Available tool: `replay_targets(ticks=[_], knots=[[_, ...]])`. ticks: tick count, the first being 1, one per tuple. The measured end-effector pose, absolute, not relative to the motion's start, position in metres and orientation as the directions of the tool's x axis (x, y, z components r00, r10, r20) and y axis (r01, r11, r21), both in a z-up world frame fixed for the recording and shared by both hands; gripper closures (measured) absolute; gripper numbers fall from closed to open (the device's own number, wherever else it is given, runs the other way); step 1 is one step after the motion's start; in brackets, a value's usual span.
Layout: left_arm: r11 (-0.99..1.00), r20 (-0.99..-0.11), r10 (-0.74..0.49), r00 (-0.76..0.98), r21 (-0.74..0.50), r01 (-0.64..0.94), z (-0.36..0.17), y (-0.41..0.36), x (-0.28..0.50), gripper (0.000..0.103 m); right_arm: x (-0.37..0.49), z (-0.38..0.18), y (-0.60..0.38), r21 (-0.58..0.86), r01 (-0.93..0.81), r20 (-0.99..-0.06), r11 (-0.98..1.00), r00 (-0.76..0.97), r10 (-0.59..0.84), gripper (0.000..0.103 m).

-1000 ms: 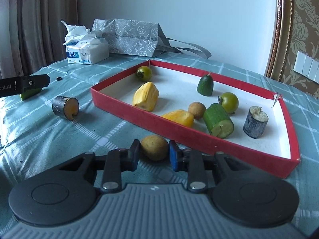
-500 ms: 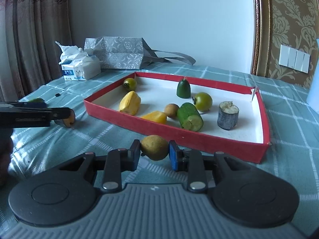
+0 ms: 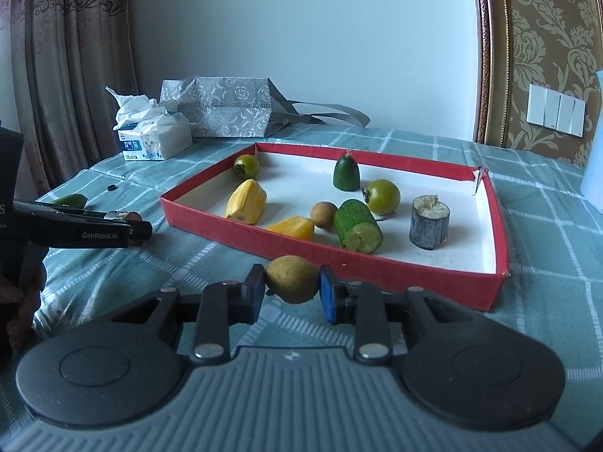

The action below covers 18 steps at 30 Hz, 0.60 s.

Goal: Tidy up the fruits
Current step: 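Grasp the brown round fruit with the right tool while the left tool grasps the dark stalk chunk, then carry the brown round fruit into the tray and open the right tool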

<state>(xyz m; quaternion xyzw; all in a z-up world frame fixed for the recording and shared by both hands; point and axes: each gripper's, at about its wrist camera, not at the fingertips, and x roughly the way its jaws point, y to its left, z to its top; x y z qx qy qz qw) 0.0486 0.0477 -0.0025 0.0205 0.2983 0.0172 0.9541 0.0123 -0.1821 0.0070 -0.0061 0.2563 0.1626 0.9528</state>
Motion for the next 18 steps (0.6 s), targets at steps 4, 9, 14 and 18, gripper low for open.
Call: replay_targets(ticks=[4,9,14,18], knots=[[0.998,-0.559,0.056,0.828,0.050,-0.034,0.000,0.046,0.048,0.070,0.012,0.008,-0.183,0.076,-0.310,-0.484,0.948,0.819,0.307,0.074],[0.999,-0.534,0.047,0.844,0.042,-0.030,0.005,0.039,0.043,0.070,0.012,0.008,-0.185,0.084,-0.302,-0.480,0.950,0.823,0.304,0.074],[1.000,-0.512,0.020,0.859,0.028,-0.007,0.010,0.021,0.037,0.070,0.012,0.009,-0.186,0.087,-0.297,-0.473,0.951,0.828,0.302,0.074],[1.000,-0.505,-0.003,0.863,0.018,0.014,0.012,0.006,0.036,0.070,0.012,0.009,-0.187,0.090,-0.292,-0.467,0.952,0.832,0.300,0.074]])
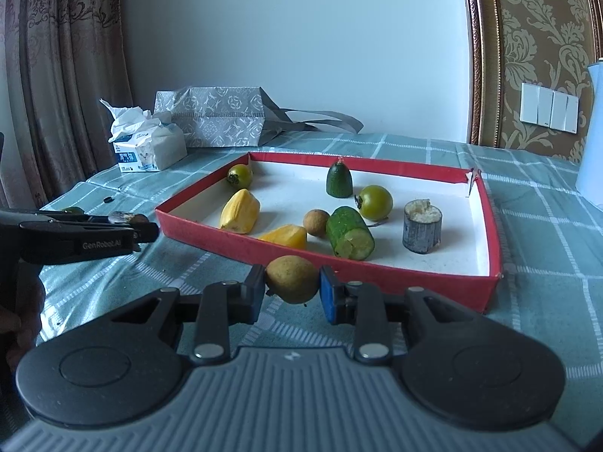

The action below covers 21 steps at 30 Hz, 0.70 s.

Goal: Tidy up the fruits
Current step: 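Carry the brown round fruit into the tray and open the right tool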

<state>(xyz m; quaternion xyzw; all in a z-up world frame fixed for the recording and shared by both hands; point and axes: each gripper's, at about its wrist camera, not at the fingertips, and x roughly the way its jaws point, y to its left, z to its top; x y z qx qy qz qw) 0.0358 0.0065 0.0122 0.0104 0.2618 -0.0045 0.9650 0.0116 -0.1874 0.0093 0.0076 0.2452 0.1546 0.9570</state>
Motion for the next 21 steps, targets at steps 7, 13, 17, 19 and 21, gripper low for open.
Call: replay_targets(ticks=[7,13,17,19,21], knots=[[0.999,-0.507,-0.023,0.862,0.019,0.038,0.009,-0.013,0.035,0.070,0.011,0.011,-0.191,0.100,-0.284,-0.457,0.954,0.838,0.298,0.074],[0.999,-0.519,-0.030,0.854,0.010,0.042,0.001,-0.013,0.039,0.070,0.013,0.009,-0.192,0.103,-0.276,-0.456,0.956,0.840,0.292,0.074],[0.999,-0.530,-0.045,0.847,-0.032,0.033,0.000,-0.006,0.040,0.070,0.014,0.008,-0.192,0.101,-0.272,-0.459,0.957,0.841,0.288,0.074],[0.999,-0.529,-0.045,0.847,-0.039,0.029,0.000,-0.004,0.040,0.070,0.015,0.007,-0.192,0.098,-0.269,-0.460,0.958,0.842,0.283,0.074],[0.999,-0.526,-0.046,0.849,-0.036,0.031,0.000,-0.005,0.039,0.070,0.015,0.006,-0.192,0.097,-0.264,-0.463,0.960,0.842,0.278,0.074]])
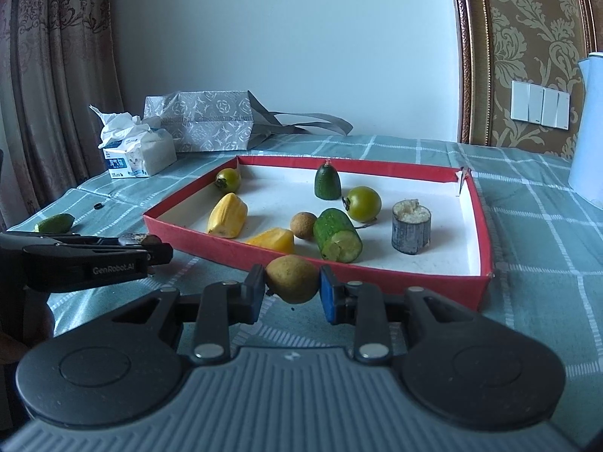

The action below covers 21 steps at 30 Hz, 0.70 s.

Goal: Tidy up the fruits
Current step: 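Carry the brown round fruit into the tray and open the right tool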

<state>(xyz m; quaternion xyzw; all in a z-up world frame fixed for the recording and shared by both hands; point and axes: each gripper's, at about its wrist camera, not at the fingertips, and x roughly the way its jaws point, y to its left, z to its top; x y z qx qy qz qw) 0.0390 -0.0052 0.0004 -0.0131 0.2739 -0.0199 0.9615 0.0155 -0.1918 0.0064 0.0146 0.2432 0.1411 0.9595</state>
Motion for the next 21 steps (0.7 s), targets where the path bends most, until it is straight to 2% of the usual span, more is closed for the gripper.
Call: replay_targets(ticks=[14,21], knots=[[0.999,-0.511,-0.043,0.859,-0.033,0.030,0.002,-0.006,0.037,0.070,0.016,0.016,-0.199,0.104,-0.217,-0.399,0.971,0.885,0.241,0.074],[0.999,-0.512,-0.043,0.858,-0.039,0.027,0.003,-0.006,0.037,0.070,0.052,0.033,-0.189,0.054,-0.216,-0.398,0.975,0.891,0.219,0.074]])
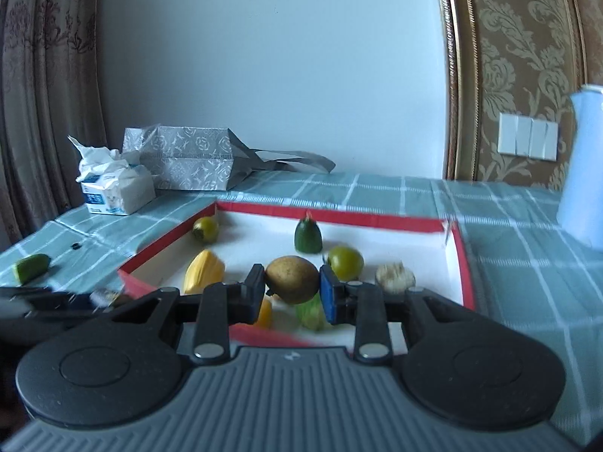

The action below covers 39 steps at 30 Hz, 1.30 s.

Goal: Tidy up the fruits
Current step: 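Carry the brown round fruit into the tray and open the right tool, then carry the dark stalk chunk into the tray and open the left tool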

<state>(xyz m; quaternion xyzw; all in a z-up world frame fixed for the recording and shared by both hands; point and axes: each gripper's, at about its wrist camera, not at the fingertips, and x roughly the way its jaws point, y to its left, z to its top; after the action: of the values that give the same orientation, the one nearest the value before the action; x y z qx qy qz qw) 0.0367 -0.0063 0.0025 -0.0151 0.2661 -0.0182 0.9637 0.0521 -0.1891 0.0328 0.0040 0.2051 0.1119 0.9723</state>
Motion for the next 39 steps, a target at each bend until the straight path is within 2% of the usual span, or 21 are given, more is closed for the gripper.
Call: replay_targets(ticks=[11,12,14,21,25,33,35,39], knots=[[0.999,-0.519,-0.046,0.854,-0.048,0.024,0.002,-0.004,0.039,0.070,0.125,0.027,-0.180,0.024,-0.174,-0.446,0.984,0.879,0.166,0.073],[0.999,-0.520,-0.046,0.853,-0.048,0.025,0.002,-0.005,0.039,0.070,0.130,0.025,-0.179,0.027,-0.177,-0.457,0.984,0.873,0.169,0.072],[0.998,-0.520,-0.047,0.853,-0.049,0.025,0.002,-0.004,0.039,0.070,0.137,0.023,-0.179,0.037,-0.176,-0.474,0.984,0.864,0.172,0.061],[0.998,-0.517,-0.047,0.855,-0.051,0.024,0.001,-0.005,0.038,0.070,0.102,0.041,-0.196,0.079,-0.171,-0.379,0.982,0.906,0.188,0.058],[0.998,-0.512,-0.044,0.858,-0.051,0.021,0.002,-0.005,0.037,0.070,0.055,0.039,-0.213,0.103,-0.189,-0.336,0.977,0.918,0.213,0.036],[0.999,-0.510,-0.030,0.860,-0.044,0.009,0.003,-0.004,0.037,0.070,-0.013,0.014,-0.244,0.103,-0.192,-0.240,0.976,0.947,0.212,0.035],[0.999,-0.507,-0.023,0.862,-0.035,0.006,0.003,-0.005,0.036,0.070,-0.015,0.016,-0.250,0.138,-0.188,-0.212,0.972,0.953,0.215,0.027],[1.000,-0.510,-0.013,0.860,-0.021,0.003,0.003,-0.007,0.037,0.070,-0.013,0.014,-0.257,0.159,-0.184,-0.212,0.970,0.953,0.216,0.027]])
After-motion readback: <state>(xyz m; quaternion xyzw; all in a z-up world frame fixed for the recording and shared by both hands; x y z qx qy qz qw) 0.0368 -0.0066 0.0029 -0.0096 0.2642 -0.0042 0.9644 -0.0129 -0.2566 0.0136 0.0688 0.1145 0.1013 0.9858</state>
